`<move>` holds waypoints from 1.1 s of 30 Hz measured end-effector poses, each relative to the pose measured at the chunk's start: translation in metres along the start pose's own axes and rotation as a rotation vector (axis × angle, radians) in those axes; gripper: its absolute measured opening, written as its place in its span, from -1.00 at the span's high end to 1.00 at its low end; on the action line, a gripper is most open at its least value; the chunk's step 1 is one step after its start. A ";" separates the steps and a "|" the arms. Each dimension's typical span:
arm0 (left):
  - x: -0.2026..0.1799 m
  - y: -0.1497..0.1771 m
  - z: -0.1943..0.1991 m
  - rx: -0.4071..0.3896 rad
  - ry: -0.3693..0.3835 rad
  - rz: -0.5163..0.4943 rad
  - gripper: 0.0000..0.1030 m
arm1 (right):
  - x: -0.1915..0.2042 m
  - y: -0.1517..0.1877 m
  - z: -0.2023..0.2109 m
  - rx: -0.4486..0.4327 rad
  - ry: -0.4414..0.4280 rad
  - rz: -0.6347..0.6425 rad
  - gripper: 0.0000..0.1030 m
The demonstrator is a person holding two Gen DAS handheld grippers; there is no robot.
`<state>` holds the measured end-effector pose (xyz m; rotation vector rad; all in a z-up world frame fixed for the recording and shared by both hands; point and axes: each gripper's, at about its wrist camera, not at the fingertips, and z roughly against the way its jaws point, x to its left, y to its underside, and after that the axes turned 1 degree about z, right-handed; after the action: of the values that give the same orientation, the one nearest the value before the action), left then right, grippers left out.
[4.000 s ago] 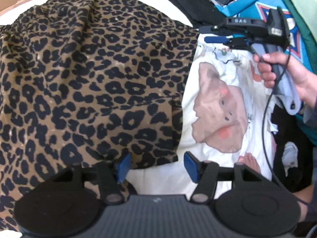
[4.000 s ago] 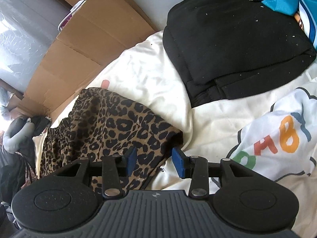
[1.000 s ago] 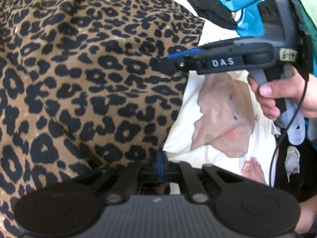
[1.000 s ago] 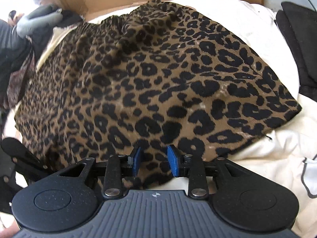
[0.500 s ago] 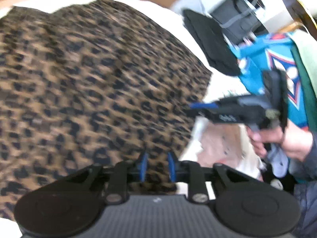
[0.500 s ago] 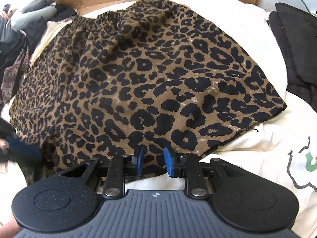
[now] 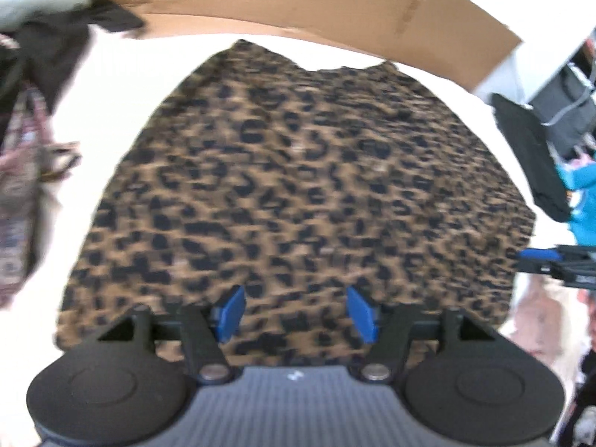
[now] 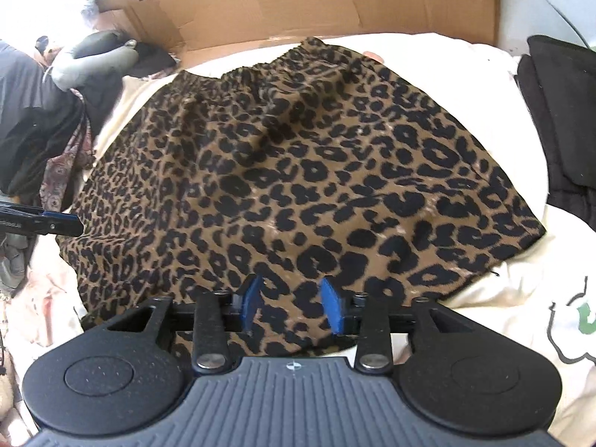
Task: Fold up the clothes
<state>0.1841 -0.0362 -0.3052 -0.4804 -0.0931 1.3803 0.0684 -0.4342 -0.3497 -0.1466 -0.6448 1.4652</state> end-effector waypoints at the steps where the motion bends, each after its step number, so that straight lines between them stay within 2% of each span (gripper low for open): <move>1: 0.006 0.000 0.002 0.002 -0.027 -0.004 -0.45 | 0.002 0.000 0.000 -0.003 -0.003 0.001 0.07; 6: 0.037 -0.001 0.013 0.021 -0.110 -0.048 -0.47 | 0.008 -0.001 0.000 -0.003 -0.014 0.008 0.05; 9: 0.051 -0.001 0.018 0.033 -0.144 -0.056 -0.47 | 0.011 -0.001 0.000 0.000 -0.019 0.014 -0.06; 13: 0.063 -0.001 0.023 0.007 -0.216 -0.080 -0.48 | 0.014 -0.001 0.001 -0.003 -0.024 0.014 -0.07; 17: 0.085 0.001 0.020 0.012 -0.251 -0.060 -0.48 | 0.022 -0.001 0.000 -0.002 -0.039 0.018 -0.07; 20: 0.104 0.004 0.022 0.007 -0.290 -0.009 -0.47 | 0.029 -0.002 -0.002 0.003 -0.087 -0.010 -0.06; 24: 0.122 0.009 0.019 0.012 -0.286 0.058 -0.42 | 0.048 -0.002 -0.008 0.019 -0.137 0.024 -0.05; 28: 0.128 0.016 0.011 0.031 -0.252 0.067 -0.27 | 0.064 0.006 -0.021 0.078 -0.155 0.079 -0.01; 30: 0.132 0.020 0.004 0.050 -0.250 0.075 -0.18 | 0.068 0.013 -0.028 0.115 -0.148 0.105 0.30; 33: 0.140 0.026 -0.006 0.078 -0.249 0.095 0.10 | 0.070 0.024 -0.040 0.182 -0.122 0.137 0.63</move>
<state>0.1902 0.0986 -0.3505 -0.2489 -0.2207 1.5267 0.0652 -0.3527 -0.3721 0.0411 -0.6057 1.6669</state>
